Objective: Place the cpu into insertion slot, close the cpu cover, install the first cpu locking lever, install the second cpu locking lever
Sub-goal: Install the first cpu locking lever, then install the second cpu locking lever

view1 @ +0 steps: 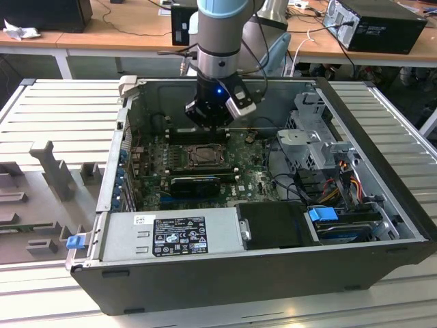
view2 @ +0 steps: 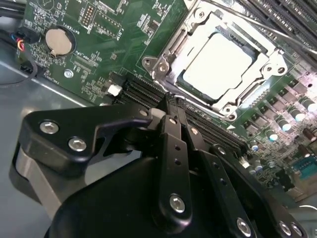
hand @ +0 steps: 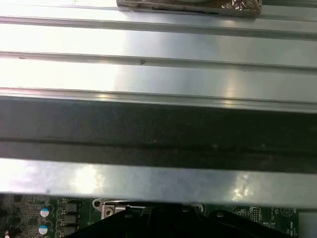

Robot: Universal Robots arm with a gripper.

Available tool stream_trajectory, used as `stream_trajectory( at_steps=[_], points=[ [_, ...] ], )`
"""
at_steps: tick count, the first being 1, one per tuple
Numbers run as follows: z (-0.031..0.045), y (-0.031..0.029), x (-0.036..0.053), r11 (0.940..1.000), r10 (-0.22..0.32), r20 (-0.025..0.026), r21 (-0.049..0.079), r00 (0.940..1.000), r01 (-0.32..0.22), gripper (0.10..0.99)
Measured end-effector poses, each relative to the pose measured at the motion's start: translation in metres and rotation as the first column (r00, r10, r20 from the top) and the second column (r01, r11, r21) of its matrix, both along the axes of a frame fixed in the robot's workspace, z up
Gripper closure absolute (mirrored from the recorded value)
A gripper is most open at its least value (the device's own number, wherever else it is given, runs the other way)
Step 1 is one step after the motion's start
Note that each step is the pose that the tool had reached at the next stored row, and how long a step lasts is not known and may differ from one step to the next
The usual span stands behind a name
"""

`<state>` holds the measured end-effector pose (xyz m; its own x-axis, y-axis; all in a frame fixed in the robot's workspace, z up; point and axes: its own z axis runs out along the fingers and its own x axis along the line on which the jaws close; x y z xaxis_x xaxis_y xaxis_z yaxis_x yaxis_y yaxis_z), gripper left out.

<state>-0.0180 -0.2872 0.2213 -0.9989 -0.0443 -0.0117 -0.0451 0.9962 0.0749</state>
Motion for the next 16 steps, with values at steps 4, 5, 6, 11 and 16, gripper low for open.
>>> stream_trajectory(
  at_steps=[4, 5, 6, 11, 16],
  points=[
    [0.0, -0.0028, 0.0, 1.0, 0.0, 0.0, 0.0, 1.0, 0.0, 0.98],
    [0.0, -0.0033, 0.0, 1.0, 0.0, 0.0, 0.0, 1.0, 0.0, 0.98],
    [0.0, -0.0039, 0.0001, 1.0, 0.0, 0.0, 0.0, 1.0, 0.0, 0.98],
    [0.0, -0.0059, 0.0001, 1.0, 0.0, 0.0, 0.0, 1.0, 0.0, 0.98],
    [0.0, -0.0075, 0.0002, 1.0, 0.0, 0.0, 0.0, 1.0, 0.0, 0.98]
  ],
)
